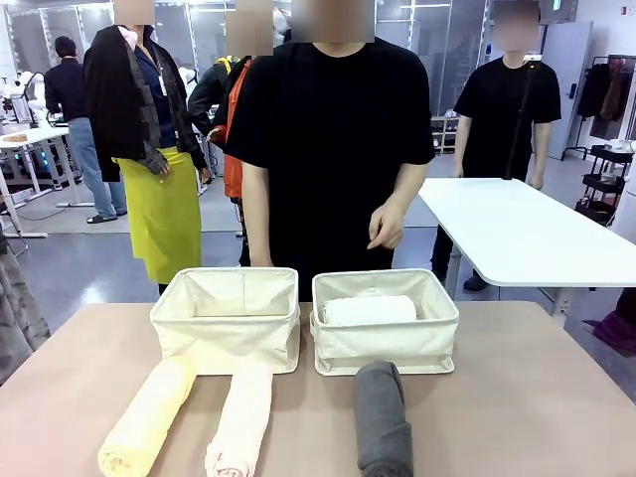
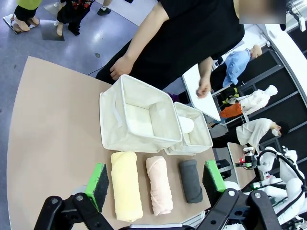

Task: Divide the towels into two baskets.
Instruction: Pick up one hotel-folded towel from the bottom of the table and place it in the Fabric basket indicated by the person.

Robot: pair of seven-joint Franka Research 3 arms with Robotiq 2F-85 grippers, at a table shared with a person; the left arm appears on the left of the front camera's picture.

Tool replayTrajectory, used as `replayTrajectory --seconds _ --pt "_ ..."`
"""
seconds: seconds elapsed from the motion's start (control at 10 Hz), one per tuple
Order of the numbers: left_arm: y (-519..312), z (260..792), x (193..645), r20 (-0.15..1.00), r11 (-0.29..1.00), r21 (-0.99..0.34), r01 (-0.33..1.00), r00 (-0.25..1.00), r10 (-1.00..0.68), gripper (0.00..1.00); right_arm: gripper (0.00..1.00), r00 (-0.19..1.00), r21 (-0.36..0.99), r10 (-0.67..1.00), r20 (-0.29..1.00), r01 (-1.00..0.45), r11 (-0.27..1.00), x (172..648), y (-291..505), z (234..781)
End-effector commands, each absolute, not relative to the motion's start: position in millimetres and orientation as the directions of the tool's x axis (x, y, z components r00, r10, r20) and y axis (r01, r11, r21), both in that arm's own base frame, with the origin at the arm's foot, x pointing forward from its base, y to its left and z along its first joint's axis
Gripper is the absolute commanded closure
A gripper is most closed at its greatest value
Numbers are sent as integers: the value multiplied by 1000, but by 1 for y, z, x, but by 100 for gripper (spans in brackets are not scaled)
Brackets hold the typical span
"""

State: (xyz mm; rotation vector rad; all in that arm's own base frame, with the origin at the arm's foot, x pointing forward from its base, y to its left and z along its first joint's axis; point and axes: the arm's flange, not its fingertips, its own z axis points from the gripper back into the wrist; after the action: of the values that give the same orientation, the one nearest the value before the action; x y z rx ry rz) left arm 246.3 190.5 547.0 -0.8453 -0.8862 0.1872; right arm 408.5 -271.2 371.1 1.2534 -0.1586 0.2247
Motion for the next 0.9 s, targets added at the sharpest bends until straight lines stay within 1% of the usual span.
replayTrajectory --seconds 0.0,0.8 --pt "192 549 248 611 660 -724 199 631 479 0 0 967 916 92 238 -255 309 405 -271 375" --pt "192 549 248 611 660 -724 199 631 479 0 0 967 920 82 242 -256 296 409 -271 372"
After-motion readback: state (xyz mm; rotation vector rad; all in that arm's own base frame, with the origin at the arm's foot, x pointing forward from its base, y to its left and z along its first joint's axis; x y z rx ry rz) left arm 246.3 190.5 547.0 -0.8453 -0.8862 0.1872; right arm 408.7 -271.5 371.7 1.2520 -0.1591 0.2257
